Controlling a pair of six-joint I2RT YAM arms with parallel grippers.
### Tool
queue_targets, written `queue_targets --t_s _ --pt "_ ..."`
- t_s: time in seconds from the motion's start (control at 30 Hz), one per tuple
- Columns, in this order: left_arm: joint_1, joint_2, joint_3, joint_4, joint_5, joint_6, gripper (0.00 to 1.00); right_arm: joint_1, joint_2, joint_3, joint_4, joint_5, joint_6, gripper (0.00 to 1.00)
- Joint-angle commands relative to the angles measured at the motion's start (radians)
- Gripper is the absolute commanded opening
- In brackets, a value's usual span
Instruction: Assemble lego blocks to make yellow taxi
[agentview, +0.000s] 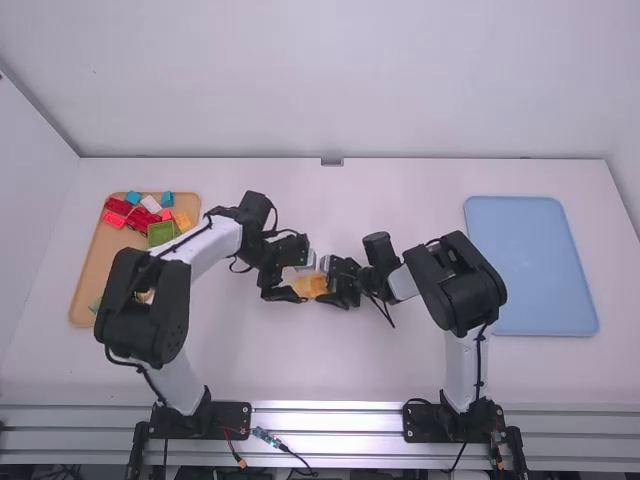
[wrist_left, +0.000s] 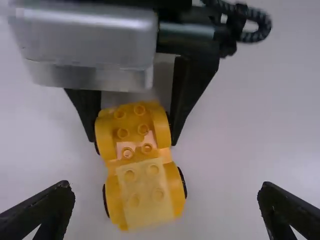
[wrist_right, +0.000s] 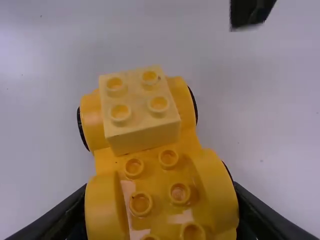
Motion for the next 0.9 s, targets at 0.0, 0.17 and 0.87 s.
queue_targets --t_s 0.0,0.17,0.87 --pt "0.045 -0.050 0.027 -0.014 0.046 0.003 0.99 0.001 0.011 0.003 -0.001 -0.010 -0.002 0.78" --pt "0.139 -0.077 0.003 -0.020 0.138 0.019 0.99 0.000 0.011 0.006 0.013 -0.014 -0.010 0.99" --pt "0.274 -0.077 -0.029 -0.032 0.238 0.083 0.99 0.017 0.011 0.062 -0.122 0.013 -0.049 0.56"
